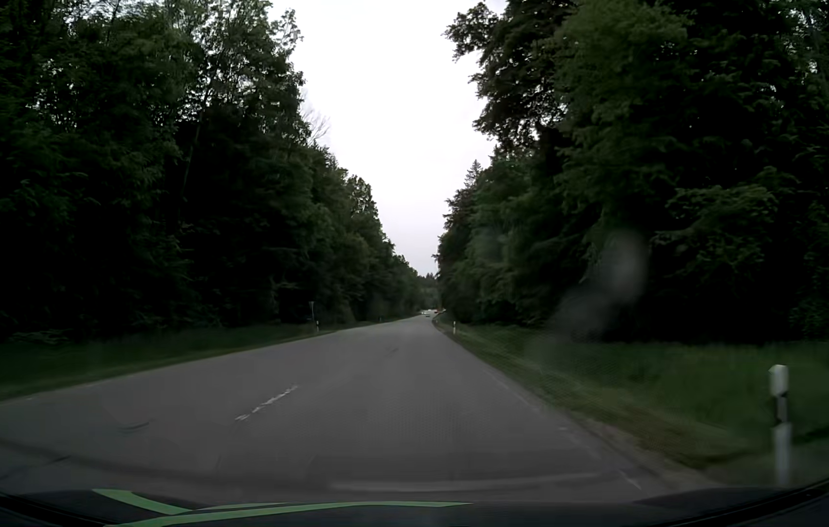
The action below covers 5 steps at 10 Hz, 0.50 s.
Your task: Follow the waypoints while adhering to traffic rules and regulations
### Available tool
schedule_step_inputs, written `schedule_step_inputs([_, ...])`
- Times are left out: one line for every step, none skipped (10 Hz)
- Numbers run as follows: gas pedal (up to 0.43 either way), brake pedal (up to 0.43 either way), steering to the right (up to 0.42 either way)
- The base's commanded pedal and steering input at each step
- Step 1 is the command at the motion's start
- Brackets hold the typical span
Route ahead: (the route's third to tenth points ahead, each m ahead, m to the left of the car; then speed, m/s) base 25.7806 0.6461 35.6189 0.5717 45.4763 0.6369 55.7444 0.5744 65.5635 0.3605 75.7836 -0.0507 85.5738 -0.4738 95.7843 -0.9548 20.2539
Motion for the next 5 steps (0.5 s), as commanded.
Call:
schedule_step_inputs([0.087, 0.0, 0.0])
schedule_step_inputs([0.087, 0.0, 0.0])
schedule_step_inputs([0.087, 0.0, 0.0])
schedule_step_inputs([0.087, 0.0, 0.0])
schedule_step_inputs([0.098, 0.0, 0.0])
